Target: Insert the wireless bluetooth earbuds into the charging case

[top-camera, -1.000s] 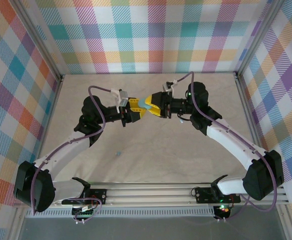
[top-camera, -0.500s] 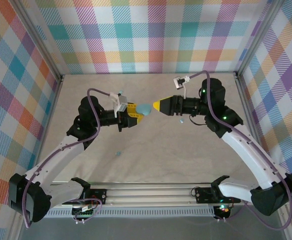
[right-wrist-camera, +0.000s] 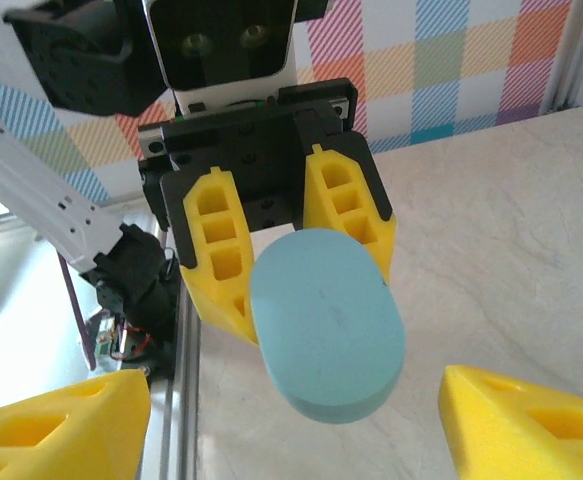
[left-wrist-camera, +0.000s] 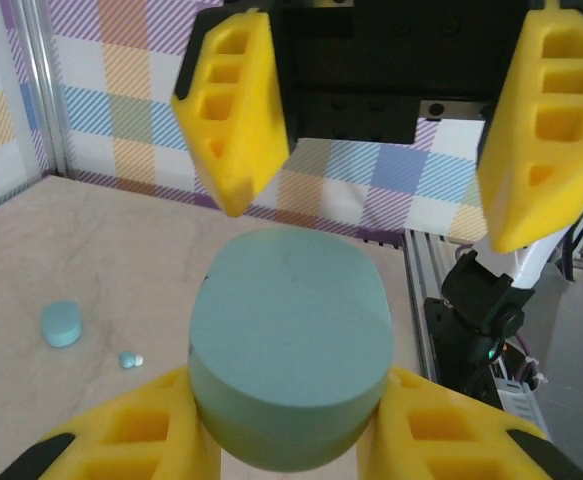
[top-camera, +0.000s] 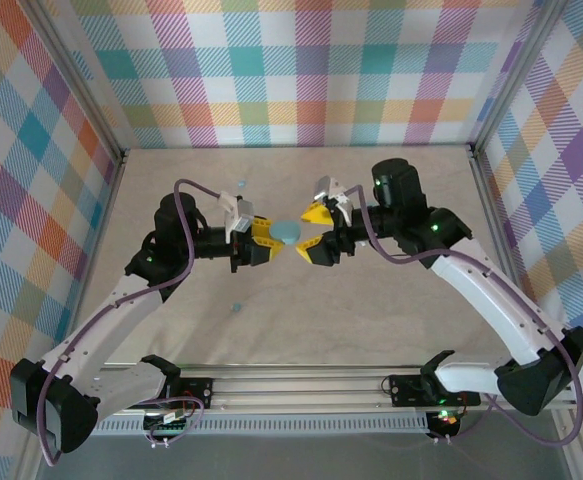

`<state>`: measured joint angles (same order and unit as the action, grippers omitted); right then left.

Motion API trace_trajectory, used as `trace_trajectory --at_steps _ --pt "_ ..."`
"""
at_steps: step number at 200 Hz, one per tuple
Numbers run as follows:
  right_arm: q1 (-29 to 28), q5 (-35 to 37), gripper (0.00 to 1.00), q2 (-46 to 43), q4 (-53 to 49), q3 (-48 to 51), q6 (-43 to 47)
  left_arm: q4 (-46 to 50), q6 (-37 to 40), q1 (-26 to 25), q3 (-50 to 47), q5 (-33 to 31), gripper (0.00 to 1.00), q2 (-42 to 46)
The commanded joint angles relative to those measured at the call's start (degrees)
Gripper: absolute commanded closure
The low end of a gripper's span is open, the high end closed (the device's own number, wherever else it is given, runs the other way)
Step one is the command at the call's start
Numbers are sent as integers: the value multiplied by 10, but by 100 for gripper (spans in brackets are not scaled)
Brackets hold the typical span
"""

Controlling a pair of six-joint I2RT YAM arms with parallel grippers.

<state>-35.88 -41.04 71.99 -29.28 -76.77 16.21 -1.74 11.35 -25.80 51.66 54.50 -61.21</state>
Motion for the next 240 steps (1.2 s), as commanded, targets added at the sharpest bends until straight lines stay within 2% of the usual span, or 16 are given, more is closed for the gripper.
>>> trace_trajectory --at_steps 1,54,76,99,139,167,197,240 --pt "-8 -36 26 20 -36 -32 57 15 14 -4 21 22 71 9" --pt "-25 -29 26 48 -45 -46 68 23 17 -5 26 29 72 4" --pt "-28 -31 29 57 -53 -54 74 24 19 -5 25 29 72 5" --pt "-30 -31 38 66 -61 -65 73 24 19 -5 25 32 72 4" --pt "-31 -24 60 75 -62 -77 57 35 27 -5 26 33 73 5" --pt "-31 -24 67 78 -67 -87 35 45 33 -5 24 33 74 7" --pt "-27 -35 68 91 -69 -102 -10 42 33 -5 20 34 74 13" --pt "-1 -101 67 116 -48 -120 -116 41 35 -4 13 36 75 23"
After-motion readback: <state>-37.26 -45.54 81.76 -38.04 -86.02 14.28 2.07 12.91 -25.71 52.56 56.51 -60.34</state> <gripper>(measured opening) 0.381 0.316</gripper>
